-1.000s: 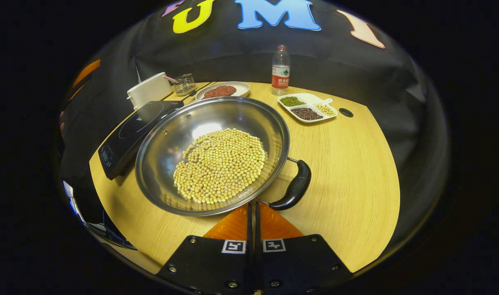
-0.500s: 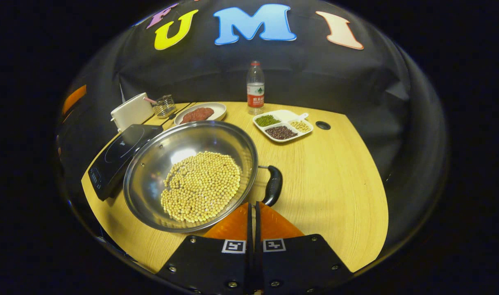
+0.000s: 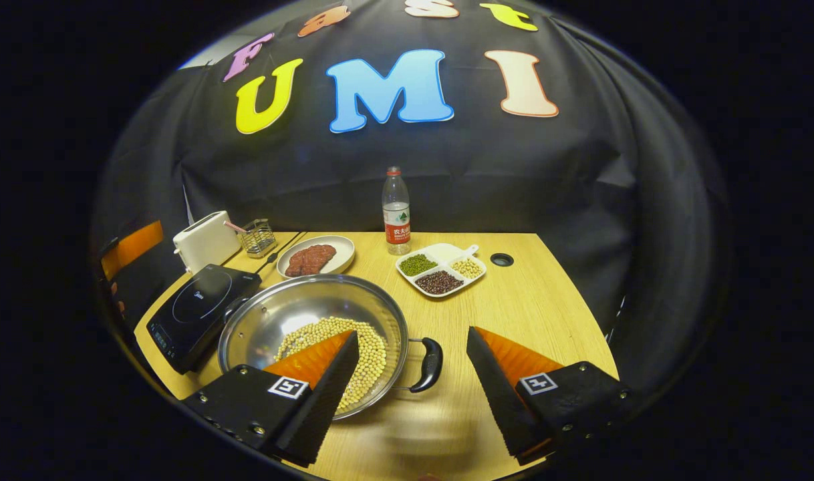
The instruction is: First push the handle of the pot to place it horizontally, then grasp the pot with both hands and set it on the induction cooktop.
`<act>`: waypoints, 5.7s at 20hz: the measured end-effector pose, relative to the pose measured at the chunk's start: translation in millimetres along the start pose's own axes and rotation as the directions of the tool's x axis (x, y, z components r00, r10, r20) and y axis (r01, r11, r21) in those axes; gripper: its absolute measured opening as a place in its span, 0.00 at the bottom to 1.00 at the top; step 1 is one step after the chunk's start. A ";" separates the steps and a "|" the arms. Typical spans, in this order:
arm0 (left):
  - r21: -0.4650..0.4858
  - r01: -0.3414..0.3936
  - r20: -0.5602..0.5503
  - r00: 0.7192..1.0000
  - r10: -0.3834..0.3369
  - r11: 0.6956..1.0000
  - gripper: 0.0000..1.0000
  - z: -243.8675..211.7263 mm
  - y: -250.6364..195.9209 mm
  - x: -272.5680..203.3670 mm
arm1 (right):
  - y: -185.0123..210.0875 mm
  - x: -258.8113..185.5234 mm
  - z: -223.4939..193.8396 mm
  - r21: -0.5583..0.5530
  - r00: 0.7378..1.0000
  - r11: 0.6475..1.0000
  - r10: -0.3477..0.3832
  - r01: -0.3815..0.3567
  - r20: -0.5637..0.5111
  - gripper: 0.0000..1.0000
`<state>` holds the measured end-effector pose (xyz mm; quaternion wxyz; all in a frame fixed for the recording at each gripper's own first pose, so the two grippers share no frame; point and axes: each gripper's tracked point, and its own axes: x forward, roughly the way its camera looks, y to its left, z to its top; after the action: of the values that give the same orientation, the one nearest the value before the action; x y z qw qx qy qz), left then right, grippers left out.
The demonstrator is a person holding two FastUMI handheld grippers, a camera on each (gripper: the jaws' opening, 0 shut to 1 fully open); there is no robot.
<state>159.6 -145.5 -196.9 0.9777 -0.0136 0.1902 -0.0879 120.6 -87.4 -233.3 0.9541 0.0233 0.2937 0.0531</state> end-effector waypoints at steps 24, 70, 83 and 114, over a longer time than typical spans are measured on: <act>-0.033 0.109 -0.467 0.877 -0.112 0.994 1.00 -173.2 -33.0 93.6 | 2.1 65.9 -46.8 0.062 0.985 0.998 -0.011 0.022 -0.171 0.99; -0.101 0.167 -0.359 0.913 -0.192 0.981 0.62 -101.9 41.3 71.9 | 77.3 17.7 -10.3 0.135 0.981 0.985 -0.080 0.105 -0.176 0.48; -0.134 0.144 -0.362 0.914 -0.184 0.980 0.58 -107.9 157.3 72.4 | 182.3 31.1 0.9 0.128 0.984 0.988 -0.064 0.085 -0.165 0.48; -0.110 -0.004 -0.369 0.929 -0.037 0.994 0.70 -136.9 343.1 98.2 | 342.0 97.9 1.3 0.142 0.993 0.990 0.008 0.008 -0.114 0.51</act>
<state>255.1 175.7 -380.7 0.9214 -0.0516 0.3754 -0.0865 171.8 263.5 -261.0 0.9316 0.0883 0.3511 0.0333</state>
